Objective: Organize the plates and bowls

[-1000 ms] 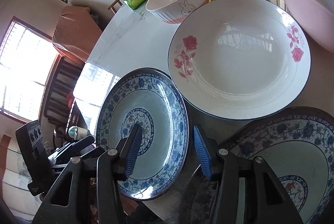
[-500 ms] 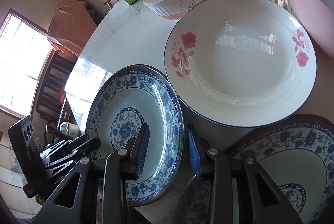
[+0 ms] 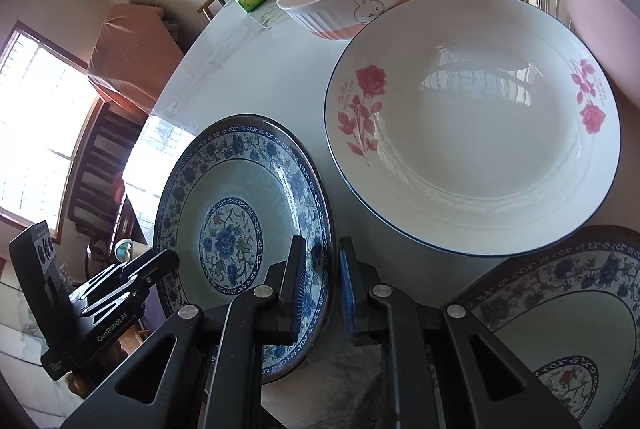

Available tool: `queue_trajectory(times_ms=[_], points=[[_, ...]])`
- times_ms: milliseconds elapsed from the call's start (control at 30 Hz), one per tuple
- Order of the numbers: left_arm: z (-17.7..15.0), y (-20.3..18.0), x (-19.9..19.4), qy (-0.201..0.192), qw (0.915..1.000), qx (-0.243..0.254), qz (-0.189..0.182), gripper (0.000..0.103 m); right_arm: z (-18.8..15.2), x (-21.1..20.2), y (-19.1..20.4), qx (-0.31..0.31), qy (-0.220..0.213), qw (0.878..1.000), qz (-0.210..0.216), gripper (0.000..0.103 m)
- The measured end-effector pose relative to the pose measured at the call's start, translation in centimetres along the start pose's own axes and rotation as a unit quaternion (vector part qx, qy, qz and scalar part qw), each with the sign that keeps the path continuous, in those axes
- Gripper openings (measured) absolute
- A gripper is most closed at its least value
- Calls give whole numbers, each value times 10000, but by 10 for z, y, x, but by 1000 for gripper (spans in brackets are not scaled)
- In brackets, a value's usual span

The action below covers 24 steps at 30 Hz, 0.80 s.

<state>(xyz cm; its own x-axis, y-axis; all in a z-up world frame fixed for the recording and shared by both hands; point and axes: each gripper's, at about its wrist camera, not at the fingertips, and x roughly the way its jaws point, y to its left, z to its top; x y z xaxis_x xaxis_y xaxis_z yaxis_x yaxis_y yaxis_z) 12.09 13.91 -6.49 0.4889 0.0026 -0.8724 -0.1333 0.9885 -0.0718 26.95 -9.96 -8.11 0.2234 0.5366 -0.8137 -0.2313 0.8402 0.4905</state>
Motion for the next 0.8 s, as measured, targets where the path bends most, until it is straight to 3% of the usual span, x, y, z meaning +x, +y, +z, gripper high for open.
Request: queue_trajectory(times_ms=[667, 800], points=[[17, 18, 8, -241, 9990, -224, 308, 23, 10, 11, 17, 30, 8, 9999, 105, 17], [12, 16, 1, -346, 9978, -193, 529, 33, 1, -4, 19, -13, -276, 9995, 155, 18]])
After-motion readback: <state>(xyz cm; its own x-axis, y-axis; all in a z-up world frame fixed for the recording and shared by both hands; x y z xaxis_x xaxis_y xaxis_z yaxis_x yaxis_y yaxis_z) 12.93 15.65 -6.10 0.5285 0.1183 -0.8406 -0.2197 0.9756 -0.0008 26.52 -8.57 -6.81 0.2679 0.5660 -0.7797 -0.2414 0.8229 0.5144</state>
